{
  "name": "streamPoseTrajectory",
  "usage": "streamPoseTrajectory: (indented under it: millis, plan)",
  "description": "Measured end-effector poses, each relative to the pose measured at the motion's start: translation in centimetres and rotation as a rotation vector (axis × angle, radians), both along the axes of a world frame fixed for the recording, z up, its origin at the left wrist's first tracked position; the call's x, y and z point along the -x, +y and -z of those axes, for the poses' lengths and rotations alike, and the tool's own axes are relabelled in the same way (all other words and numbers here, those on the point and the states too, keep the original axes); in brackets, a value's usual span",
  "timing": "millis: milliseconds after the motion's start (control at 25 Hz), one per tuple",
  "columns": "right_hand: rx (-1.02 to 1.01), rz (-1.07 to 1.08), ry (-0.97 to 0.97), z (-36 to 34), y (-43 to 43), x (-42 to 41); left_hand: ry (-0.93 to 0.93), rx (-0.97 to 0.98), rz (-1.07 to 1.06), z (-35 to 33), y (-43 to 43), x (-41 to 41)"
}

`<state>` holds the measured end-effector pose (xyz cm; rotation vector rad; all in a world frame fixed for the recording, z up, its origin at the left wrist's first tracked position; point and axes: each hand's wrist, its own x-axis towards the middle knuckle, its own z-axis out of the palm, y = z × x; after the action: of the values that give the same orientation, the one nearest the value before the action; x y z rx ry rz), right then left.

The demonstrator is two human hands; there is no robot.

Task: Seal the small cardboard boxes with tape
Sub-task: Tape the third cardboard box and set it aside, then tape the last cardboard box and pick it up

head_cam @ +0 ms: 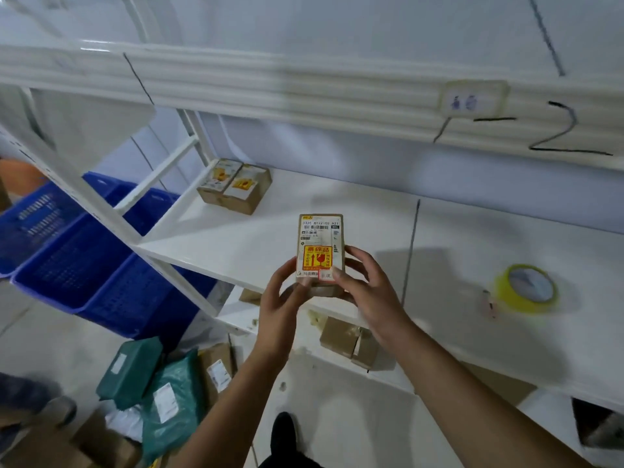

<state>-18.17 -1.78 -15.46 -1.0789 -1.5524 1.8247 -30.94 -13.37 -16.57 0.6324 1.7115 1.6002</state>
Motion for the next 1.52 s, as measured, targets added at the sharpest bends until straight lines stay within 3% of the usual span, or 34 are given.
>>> streamPoseTrajectory:
  millis: [280, 760, 1080, 1280, 1400, 1520]
  plan:
    - [0.138, 0.049, -0.053, 1.4, 0.4, 14.1, 0.165, 0.150, 0.119, 1.7, 1.1, 15.9]
    - [0.067, 0.078, -0.194, 3.3, 9.1, 24.9, 0.319, 0.264, 0.028, 3.7, 11.5, 26.9]
    - [0.013, 0.148, -0.301, 6.9, 10.5, 28.0, 0.084, 0.385, -0.191, 8.0, 14.1, 26.9]
    - [-0.028, 0.251, -0.383, 6.3, 9.8, 28.2, -0.107, 0.367, -0.274, 6.6, 14.7, 25.2]
    - [0.052, 0.364, -0.266, 5.3, 7.6, 25.8, -0.126, 0.295, -0.191, 5.1, 13.8, 21.3]
    - [0.064, 0.448, -0.100, 4.3, 4.7, 19.9, -0.097, 0.145, 0.047, 3.8, 12.7, 15.3]
